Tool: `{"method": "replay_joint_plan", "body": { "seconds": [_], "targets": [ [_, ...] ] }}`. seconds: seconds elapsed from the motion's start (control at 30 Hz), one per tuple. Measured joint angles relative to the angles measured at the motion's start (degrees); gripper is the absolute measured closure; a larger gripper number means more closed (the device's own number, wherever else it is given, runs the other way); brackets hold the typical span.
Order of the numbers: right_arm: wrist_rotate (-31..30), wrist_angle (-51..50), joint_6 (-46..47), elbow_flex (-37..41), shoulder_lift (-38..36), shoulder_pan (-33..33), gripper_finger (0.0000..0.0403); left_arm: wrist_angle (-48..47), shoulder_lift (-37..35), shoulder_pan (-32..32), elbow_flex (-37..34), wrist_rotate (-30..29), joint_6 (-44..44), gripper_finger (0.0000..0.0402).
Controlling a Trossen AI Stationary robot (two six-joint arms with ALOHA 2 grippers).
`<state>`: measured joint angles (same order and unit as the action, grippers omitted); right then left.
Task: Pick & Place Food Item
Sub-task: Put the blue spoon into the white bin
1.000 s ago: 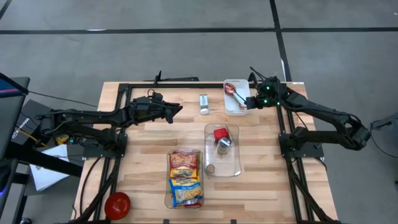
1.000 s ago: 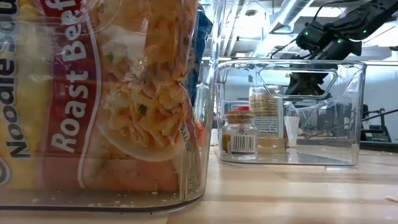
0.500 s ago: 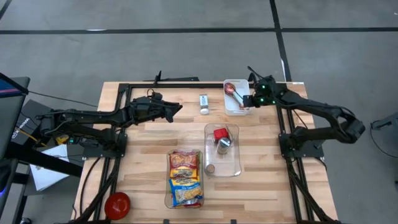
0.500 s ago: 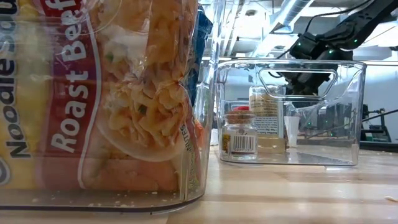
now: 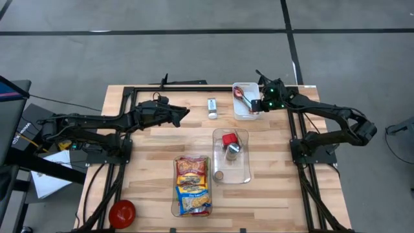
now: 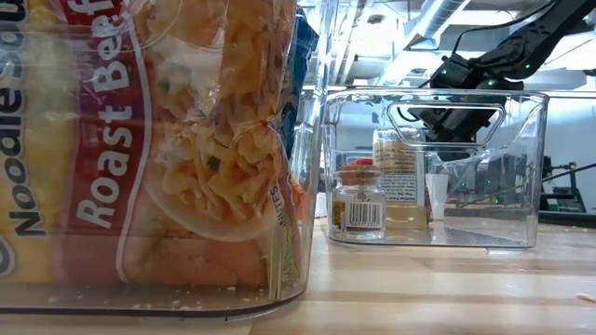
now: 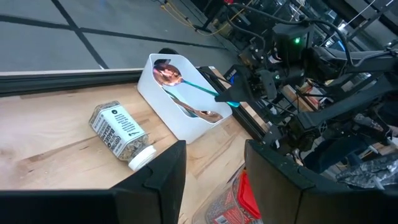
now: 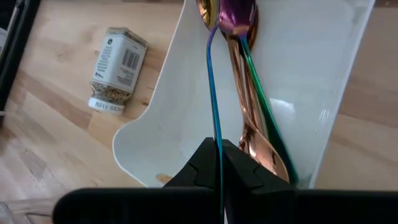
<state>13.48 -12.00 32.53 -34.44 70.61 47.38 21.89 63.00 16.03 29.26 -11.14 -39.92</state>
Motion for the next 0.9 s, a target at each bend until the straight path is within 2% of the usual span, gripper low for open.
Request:
{"method": "replay_joint_plan", "body": {
  "seconds": [0.9],
  "targets": [
    [0.17,0.01,-1.66,0.0,0.0,2.25,0.04,0.0,0.0,0.0,0.0,0.0,0.0,0.0243]
  ]
}}
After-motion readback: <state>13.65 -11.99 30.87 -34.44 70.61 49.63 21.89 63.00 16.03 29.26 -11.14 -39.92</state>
